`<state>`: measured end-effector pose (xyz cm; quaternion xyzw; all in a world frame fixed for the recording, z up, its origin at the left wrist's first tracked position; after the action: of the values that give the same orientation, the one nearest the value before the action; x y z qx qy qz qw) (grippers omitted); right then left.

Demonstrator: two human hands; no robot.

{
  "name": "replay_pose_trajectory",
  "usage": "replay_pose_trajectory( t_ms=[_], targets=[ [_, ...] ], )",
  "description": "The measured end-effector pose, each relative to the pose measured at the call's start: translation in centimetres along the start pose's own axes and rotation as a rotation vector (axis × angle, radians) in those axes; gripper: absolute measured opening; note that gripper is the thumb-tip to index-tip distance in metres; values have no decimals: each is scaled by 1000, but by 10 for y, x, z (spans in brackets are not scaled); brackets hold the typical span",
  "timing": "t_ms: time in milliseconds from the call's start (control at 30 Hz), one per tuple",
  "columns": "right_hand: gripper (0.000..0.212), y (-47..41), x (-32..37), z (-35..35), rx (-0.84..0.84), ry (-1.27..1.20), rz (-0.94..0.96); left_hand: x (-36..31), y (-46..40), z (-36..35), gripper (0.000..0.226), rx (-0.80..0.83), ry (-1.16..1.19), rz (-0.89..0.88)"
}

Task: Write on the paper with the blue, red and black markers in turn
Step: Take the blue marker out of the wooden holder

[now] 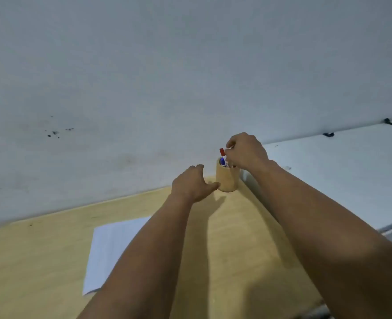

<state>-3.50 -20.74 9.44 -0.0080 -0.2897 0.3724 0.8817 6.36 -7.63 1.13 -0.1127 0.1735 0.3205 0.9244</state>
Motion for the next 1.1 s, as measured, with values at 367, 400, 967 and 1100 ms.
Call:
replay_pose_trajectory(
  t_ms=[367, 400, 967, 1100],
  targets=[
    [19, -29, -18, -46, 111, 161, -56, -4, -54, -57, 90, 51, 432, 57],
    [18, -28, -21, -50, 115, 158, -61, -6, -55, -59, 87, 46, 475, 58],
    [11, -7, -14, 37, -220, -499, -5, -20, -39, -54, 114, 87, 455, 48],
    [9, 7, 15, 53, -191, -671, 69, -13, -15, 5, 82, -31, 409, 51]
  ],
)
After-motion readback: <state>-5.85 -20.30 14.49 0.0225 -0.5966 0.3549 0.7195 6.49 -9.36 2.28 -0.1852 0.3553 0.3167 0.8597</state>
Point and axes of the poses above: each hand's wrist, its own y-axis away from the middle knuckle, its own z-axis out of the back of the hand, x = y × z, the point moved 10 cm from there along -y, towards the middle knuckle, and after that the axes turned 1 degree about x, right-handed, at the moved point
